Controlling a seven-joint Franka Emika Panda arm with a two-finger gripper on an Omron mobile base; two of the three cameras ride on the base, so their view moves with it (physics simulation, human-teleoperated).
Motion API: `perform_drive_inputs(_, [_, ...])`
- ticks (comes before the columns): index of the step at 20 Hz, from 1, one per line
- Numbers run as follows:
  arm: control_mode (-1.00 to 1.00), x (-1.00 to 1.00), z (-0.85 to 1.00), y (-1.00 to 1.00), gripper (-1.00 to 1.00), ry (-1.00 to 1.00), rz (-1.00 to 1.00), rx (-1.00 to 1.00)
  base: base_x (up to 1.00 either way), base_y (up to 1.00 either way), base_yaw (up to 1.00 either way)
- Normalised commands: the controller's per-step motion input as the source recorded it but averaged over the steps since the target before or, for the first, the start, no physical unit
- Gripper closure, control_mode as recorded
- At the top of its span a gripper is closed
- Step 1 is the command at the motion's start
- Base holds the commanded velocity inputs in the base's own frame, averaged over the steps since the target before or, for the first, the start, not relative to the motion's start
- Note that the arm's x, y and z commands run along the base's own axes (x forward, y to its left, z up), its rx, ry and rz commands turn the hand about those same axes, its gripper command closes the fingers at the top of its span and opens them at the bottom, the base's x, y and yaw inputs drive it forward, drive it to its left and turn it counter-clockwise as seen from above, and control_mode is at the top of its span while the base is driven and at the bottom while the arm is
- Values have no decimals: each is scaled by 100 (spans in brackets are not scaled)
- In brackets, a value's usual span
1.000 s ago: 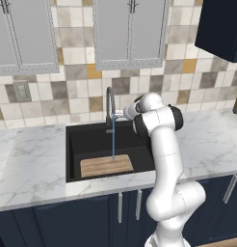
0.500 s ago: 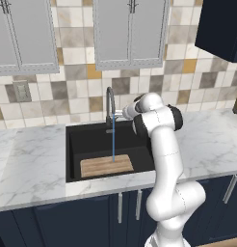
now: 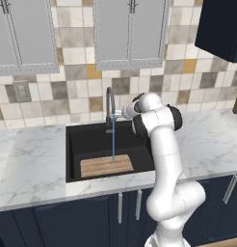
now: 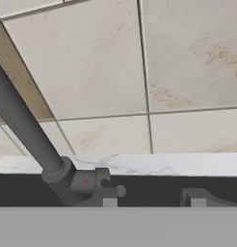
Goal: Turn on the sink faucet with hot water and rinse the cutting board for ten seconds, then turn off the faucet. Push the cutting board to reach the water if necessary.
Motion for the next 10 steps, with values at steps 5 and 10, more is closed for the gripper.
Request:
perform_drive_inputs(5, [-100,-10,0,-10,-100,0,0,0,0,0,0])
perform_drive_inputs(10, [-100,-9,0,-71,-100,0,0,2,0,0,0])
